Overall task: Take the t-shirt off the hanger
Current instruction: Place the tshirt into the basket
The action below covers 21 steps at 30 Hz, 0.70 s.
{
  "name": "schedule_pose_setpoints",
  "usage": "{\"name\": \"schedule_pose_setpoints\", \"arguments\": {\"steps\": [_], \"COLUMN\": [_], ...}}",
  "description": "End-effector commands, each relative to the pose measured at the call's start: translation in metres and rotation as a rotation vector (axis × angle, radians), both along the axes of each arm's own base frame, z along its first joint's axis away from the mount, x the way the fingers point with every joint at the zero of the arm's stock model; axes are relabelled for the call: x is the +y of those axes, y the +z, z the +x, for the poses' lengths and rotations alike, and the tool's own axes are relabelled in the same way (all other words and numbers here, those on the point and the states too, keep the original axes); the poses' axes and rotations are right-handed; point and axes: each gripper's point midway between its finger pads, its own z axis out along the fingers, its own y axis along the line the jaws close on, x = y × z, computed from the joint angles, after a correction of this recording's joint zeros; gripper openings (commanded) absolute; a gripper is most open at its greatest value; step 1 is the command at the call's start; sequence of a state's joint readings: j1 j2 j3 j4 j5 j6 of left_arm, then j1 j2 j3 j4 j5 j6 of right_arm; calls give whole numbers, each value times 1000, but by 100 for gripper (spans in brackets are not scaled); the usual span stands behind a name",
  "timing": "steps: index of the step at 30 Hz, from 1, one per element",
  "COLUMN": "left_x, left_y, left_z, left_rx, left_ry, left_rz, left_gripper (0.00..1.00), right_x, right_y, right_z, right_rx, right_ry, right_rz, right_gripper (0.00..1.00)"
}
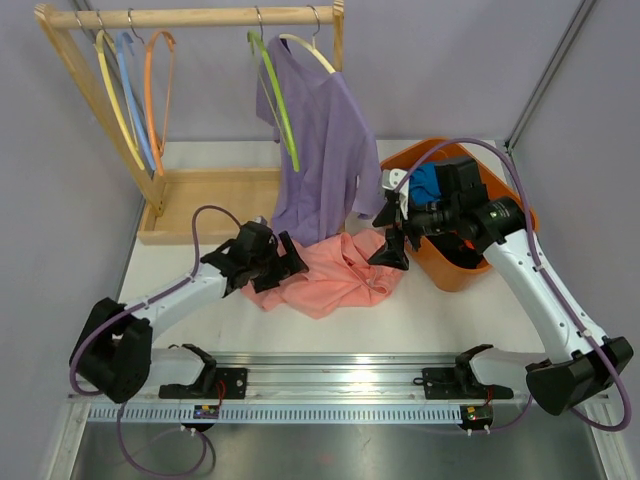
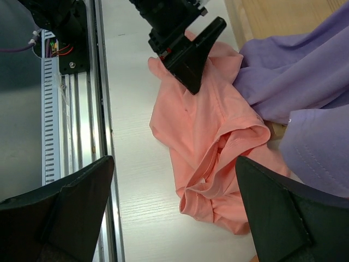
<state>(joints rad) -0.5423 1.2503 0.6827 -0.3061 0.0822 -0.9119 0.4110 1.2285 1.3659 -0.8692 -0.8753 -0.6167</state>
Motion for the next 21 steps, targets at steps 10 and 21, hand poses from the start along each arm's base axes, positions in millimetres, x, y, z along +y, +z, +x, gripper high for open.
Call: {"name": "schedule_pose_setpoints", "arguments": {"steps": [10, 21], "left_x": [-22, -54], "left_y": [-19, 59], "left_z": [42, 13], "left_rx": [45, -292], "left_ry": [142, -244], "left_rz": [34, -144], "left_gripper": [68, 0], "right_x": [-3, -7], "right_y": [-2, -31], "right_z": [-11, -60], "right_rx": [-21, -61], "right_ry": [15, 297], "right_rz": [29, 45], "right_gripper": [99, 99]}}
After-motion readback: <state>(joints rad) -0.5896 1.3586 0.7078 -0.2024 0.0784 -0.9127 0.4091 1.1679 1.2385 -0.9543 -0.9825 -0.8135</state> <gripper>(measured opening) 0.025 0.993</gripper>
